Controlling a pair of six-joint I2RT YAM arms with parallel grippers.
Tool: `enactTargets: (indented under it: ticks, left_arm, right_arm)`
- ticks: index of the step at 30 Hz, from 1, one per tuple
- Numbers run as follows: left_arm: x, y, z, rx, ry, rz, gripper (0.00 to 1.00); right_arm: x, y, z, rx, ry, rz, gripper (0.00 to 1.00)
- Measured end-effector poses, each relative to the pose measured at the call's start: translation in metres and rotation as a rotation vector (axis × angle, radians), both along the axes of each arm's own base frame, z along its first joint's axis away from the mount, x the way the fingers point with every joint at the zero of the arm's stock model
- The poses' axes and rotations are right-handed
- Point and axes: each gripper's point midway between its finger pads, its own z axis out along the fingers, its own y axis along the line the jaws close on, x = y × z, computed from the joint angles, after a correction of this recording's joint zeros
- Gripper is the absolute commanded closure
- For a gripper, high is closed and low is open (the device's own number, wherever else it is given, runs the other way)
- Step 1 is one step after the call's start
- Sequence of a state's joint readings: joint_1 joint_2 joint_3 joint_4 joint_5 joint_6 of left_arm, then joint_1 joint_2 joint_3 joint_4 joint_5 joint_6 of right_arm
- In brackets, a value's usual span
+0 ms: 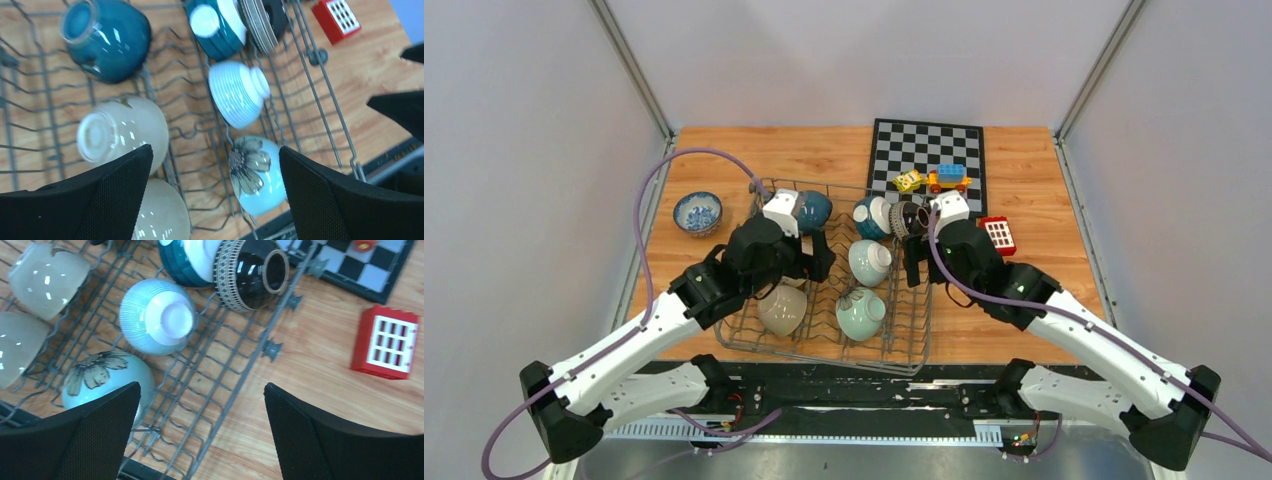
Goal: Unload the bowls from the dish rack
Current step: Pick up the bowl from the dish rack.
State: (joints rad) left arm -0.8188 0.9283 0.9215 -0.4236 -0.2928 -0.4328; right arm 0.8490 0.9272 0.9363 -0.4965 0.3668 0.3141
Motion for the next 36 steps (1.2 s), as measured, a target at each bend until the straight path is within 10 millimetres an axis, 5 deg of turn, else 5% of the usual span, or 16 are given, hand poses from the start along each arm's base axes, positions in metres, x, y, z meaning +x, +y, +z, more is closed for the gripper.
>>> enactTargets:
  ticks: [7,14,29,36]
  left_arm:
    - [-0.035,-0.017,-0.045,-0.033,0.143,-0.165,0.04]
    - [-0.069,-0.027,-0.074,-0.136,0.285,-0.248,0.08]
    - [-0.089,-0.049,-0.132,-0.298,0.540,-0.186,0.23]
    - [-0.084,-0.062,-0.129,-0.352,0.543,-0.202,0.32]
  right_arm:
    - [-0.011,0.029,-0.030,0.122,0.094,0.089,0.10]
    - [-0.048,0.051,-0.076,0.252,0.271,0.192,0.16]
    - [-0.069,0.083,-0.076,0.389,0.395,0.197,0.36]
    - [-0.065,0.090,-0.073,0.437,0.409,0.172,0.49]
